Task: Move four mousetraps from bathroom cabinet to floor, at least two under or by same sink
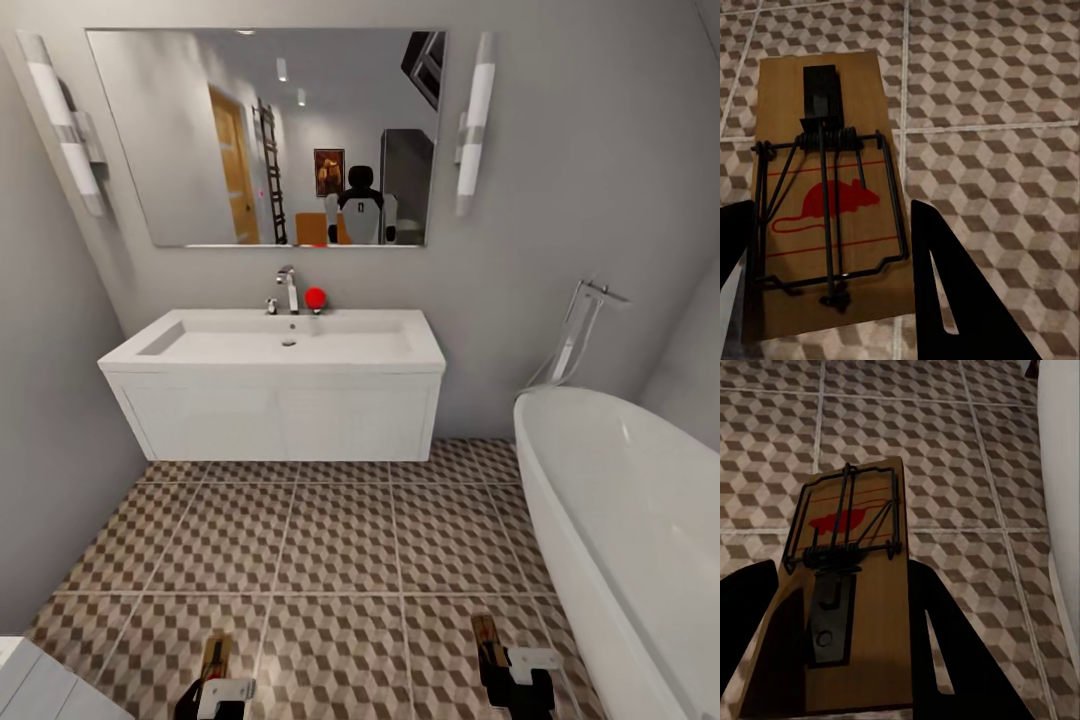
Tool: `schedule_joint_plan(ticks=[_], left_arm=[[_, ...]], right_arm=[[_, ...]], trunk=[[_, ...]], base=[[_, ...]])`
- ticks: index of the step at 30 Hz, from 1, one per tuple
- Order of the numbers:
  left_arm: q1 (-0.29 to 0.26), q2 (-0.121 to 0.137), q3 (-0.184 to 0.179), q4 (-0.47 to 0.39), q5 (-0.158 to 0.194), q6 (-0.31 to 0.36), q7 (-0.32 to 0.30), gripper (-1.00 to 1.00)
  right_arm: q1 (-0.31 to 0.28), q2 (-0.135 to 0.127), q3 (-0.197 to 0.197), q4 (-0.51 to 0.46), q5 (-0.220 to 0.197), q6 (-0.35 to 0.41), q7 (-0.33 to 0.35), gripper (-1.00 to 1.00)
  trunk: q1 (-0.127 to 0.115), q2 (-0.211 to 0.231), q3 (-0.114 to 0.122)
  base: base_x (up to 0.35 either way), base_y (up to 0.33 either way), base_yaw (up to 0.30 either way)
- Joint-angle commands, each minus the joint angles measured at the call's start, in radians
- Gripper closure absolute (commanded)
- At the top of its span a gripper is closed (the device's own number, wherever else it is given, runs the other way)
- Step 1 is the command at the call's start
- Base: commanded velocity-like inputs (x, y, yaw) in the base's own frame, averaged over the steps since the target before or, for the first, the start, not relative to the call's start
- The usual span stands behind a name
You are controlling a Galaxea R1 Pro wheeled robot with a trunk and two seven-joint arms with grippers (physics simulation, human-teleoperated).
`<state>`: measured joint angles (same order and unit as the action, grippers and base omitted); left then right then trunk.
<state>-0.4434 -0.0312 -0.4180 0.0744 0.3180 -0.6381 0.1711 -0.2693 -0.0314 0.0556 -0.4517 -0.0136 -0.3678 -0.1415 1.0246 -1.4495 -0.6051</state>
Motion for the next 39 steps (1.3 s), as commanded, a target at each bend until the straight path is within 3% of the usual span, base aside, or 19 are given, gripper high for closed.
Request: schedule_joint_plan(ticks=[1,30,39], left_arm=[[-0.001,-0.001,-0.008,0.004,0.000,-0.004,0.008,1.00],[-0.002,-0.001,-0.008,0.004,0.000,-0.005,0.008,1.00],[-0.002,-0.001,-0.008,0.004,0.000,-0.005,0.008,1.00]], right_arm=[[-0.001,-0.001,0.006,0.001,-0.002,-0.003,-0.006,1.00],[-0.001,-0.001,0.006,0.000,-0.002,-0.002,-0.006,1.00],[-0.001,-0.001,0.006,0.001,-0.002,-0.003,-0.006,1.00]], trunk=[[0.000,0.000,-0.001],[0.000,0.000,-0.001],[0.000,0.000,-0.001]], base=[[0.254,0.000,0.000],[0.251,0.000,0.000],[0.059,0.000,0.000]])
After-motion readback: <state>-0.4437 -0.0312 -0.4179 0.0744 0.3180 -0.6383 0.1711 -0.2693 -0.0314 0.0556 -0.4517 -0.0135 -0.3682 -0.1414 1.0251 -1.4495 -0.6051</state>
